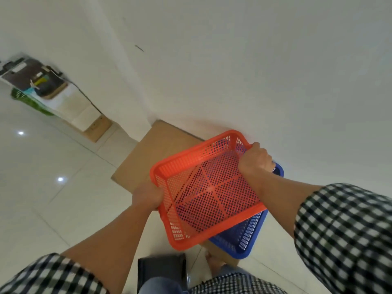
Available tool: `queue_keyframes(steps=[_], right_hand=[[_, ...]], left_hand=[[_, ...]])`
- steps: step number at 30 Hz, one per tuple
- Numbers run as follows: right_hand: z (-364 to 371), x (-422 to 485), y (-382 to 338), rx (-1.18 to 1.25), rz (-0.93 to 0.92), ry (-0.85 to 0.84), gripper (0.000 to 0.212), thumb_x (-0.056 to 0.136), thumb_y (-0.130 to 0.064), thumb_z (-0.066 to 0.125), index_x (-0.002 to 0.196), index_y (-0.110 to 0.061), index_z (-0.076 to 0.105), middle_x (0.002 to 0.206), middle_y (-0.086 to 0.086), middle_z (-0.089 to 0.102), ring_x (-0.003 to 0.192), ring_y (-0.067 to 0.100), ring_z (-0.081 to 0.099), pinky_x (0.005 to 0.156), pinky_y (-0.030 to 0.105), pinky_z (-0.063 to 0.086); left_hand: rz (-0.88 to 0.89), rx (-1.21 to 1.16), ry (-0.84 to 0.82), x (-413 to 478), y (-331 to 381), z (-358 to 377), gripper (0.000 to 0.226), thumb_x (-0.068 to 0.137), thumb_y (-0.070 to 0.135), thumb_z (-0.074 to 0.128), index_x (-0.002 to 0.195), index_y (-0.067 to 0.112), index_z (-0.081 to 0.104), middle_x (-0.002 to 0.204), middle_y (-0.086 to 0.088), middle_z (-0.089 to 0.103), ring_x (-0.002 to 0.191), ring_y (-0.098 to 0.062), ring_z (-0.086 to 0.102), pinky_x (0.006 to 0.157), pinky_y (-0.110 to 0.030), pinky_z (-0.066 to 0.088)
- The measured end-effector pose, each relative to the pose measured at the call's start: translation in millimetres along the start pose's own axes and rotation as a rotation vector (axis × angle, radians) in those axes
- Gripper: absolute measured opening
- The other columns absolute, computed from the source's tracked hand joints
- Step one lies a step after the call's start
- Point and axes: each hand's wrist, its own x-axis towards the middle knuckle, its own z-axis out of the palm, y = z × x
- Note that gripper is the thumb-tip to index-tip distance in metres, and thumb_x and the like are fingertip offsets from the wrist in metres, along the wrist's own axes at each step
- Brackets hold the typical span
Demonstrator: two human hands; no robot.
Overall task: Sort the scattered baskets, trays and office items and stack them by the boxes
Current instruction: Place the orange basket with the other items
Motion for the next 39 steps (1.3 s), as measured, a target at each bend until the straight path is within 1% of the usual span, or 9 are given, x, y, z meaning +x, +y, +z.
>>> queue_keyframes(steps=[3, 8, 13, 16, 23, 27, 33, 36, 39], right_hand=[[5.4, -0.6, 0.9, -0.041, -0.024, 0.030, 0.032, 0.100, -0.016, 0.040, 0.131, -0.017, 0.050, 0.126, 0.013, 0.059, 0.122, 0.037, 0.052, 0.104, 0.049, 0.035], [3.9, 1.8, -7.3, -0.067, -0.042, 0.034, 0.035, 0.098, -0.016, 0.043, 0.132, -0.019, 0.051, 0.126, 0.013, 0.059, 0.123, 0.037, 0.050, 0.106, 0.051, 0.034], [2.5, 3.8, -6.0, -0.056, -0.011, 0.032, 0.036, 0.098, -0.016, 0.046, 0.134, -0.018, 0.049, 0.127, 0.013, 0.058, 0.123, 0.036, 0.050, 0.106, 0.050, 0.035], [3.1, 2.4, -5.0, -0.037, -0.016, 0.056, 0.036, 0.099, -0.013, 0.045, 0.135, -0.016, 0.049, 0.126, 0.015, 0.058, 0.121, 0.037, 0.050, 0.105, 0.050, 0.037], [13.5, -4.0, -2.1, 0.014, 0.078, 0.114, 0.035, 0.097, -0.013, 0.045, 0.132, -0.015, 0.048, 0.129, 0.015, 0.054, 0.122, 0.037, 0.046, 0.102, 0.049, 0.035], [22.4, -15.1, -0.7, 0.028, 0.156, 0.146, 0.048, 0.089, -0.013, 0.056, 0.135, -0.018, 0.046, 0.139, 0.013, 0.043, 0.133, 0.036, 0.037, 0.115, 0.053, 0.026], [35.2, -52.1, -5.0, 0.088, 0.283, 0.240, 0.077, 0.087, -0.015, 0.054, 0.156, -0.018, 0.022, 0.167, 0.018, 0.002, 0.155, 0.034, -0.002, 0.123, 0.057, 0.001], [36.3, -83.7, -11.9, 0.136, 0.369, 0.252, 0.085, 0.084, -0.014, 0.053, 0.160, -0.017, 0.016, 0.168, 0.017, -0.005, 0.155, 0.033, -0.008, 0.123, 0.057, -0.002], [42.0, -120.6, -12.9, 0.160, 0.507, 0.230, 0.083, 0.088, -0.023, 0.055, 0.160, -0.017, 0.015, 0.168, 0.016, -0.003, 0.156, 0.032, -0.006, 0.122, 0.057, 0.000]], left_hand=[[-0.014, -0.015, 0.025, 0.1, -6.9, 6.2, 0.035, 0.090, 0.039, 0.054, 0.065, 0.015, 0.059, 0.070, -0.006, 0.071, 0.065, -0.027, 0.072, 0.069, -0.035, 0.058], [0.013, -0.097, 0.009, -14.2, -13.2, 7.2, 0.048, 0.071, 0.062, 0.046, 0.065, 0.018, 0.062, 0.050, 0.005, 0.064, 0.037, -0.014, 0.062, 0.051, -0.025, 0.048], [0.069, 0.018, 0.085, -10.7, -4.0, 2.8, 0.039, 0.084, 0.045, 0.062, 0.111, 0.020, 0.050, 0.096, -0.003, 0.065, 0.091, -0.033, 0.065, 0.078, -0.039, 0.050], [0.144, 0.116, 0.048, 0.8, 2.9, -0.7, 0.074, 0.089, 0.028, 0.061, 0.153, 0.018, 0.026, 0.125, -0.015, 0.057, 0.114, -0.038, 0.060, 0.091, -0.045, 0.049], [0.329, 0.363, 0.026, 35.7, 12.5, -16.6, 0.026, 0.096, 0.028, 0.053, 0.117, 0.016, 0.061, 0.112, -0.012, 0.068, 0.104, -0.034, 0.064, 0.084, -0.041, 0.051], [0.451, 0.520, -0.025, 62.3, 21.9, -24.0, 0.035, 0.102, 0.037, 0.051, 0.120, 0.010, 0.065, 0.118, -0.016, 0.068, 0.111, -0.035, 0.063, 0.091, -0.038, 0.048], [0.629, 0.460, -0.212, 83.3, 26.6, -26.8, 0.038, 0.103, 0.026, 0.053, 0.132, 0.002, 0.058, 0.122, -0.019, 0.067, 0.111, -0.034, 0.064, 0.085, -0.033, 0.044], [0.655, 0.457, -0.346, 89.8, 29.5, -42.4, 0.034, 0.095, 0.019, 0.064, 0.120, -0.002, 0.062, 0.115, -0.022, 0.067, 0.104, -0.037, 0.066, 0.081, -0.037, 0.052], [0.658, 0.334, -0.445, 84.8, 30.8, -47.9, 0.021, 0.102, 0.009, 0.051, 0.111, -0.007, 0.061, 0.102, -0.024, 0.067, 0.086, -0.032, 0.064, 0.056, -0.027, 0.054]])
